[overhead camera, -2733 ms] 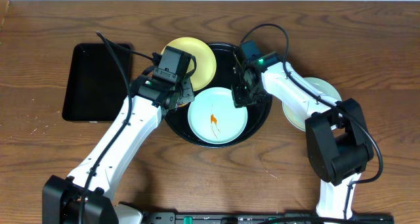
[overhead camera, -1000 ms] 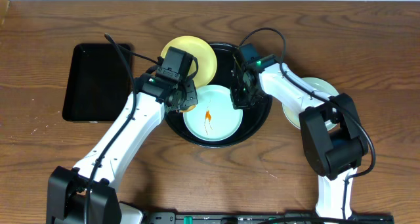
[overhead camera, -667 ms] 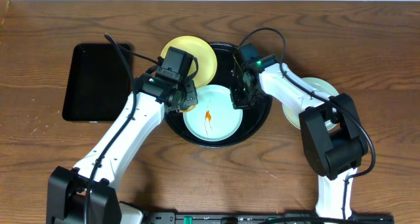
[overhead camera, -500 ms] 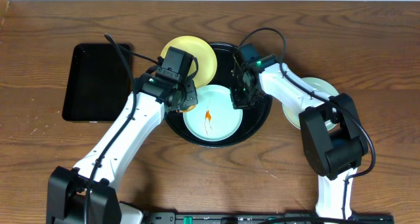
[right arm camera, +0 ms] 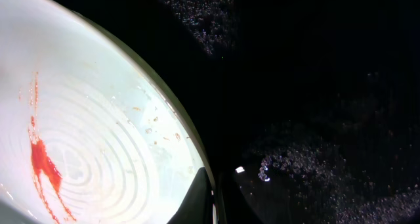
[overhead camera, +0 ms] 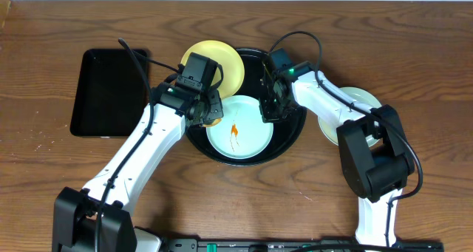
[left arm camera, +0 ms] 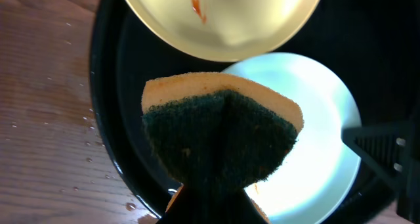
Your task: Clean dirty plates on tray and stack at the side
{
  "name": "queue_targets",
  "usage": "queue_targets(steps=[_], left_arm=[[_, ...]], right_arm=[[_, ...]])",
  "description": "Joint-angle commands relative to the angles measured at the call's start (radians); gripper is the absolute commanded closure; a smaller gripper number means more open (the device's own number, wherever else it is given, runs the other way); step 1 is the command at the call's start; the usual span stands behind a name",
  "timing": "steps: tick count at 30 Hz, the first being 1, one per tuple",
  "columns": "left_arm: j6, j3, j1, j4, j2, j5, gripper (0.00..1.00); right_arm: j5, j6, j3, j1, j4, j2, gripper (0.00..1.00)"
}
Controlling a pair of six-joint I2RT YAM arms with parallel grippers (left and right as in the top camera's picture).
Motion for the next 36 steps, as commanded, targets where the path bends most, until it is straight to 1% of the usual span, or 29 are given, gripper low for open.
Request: queue_targets(steps=[1, 6, 13, 21, 26, 33, 36], left_arm=[[0.003, 0.007, -0.003, -0.010, 0.007, 0.046, 0.93], [0.003, 0.007, -0.015, -0.045, 0.007, 0.051, 0.93], [0.002, 0.007, -0.092, -0.044, 0.017, 0.047, 0.93], [0.002, 0.007, -0.127, -0.040, 0.143, 0.047, 0.93], [0.002, 0.007, -0.127, 0.013, 0.210, 0.048, 0.93], [0.003, 0.007, -0.153, 0.108, 0.248, 0.046, 0.93], [-0.001, 0.007, -0.176, 0.127, 0.278, 0.011, 0.93]], right_arm=[[0.022, 0.010, -0.008, 0.001, 0.015, 0.042, 0.99], [0.022, 0.010, -0.008, 0.001, 0.015, 0.042, 0.99], [0.022, 0.010, -0.008, 0.001, 0.015, 0.042, 0.99], [0.022, 0.010, -0.008, 0.001, 0.015, 0.042, 0.99], [0.022, 0.010, -0.008, 0.001, 0.015, 0.042, 0.99], [0.022, 0.010, -0.008, 0.001, 0.016, 0.042, 0.99], [0.022, 0.010, -0.008, 0.001, 0.016, 0.042, 0.99]])
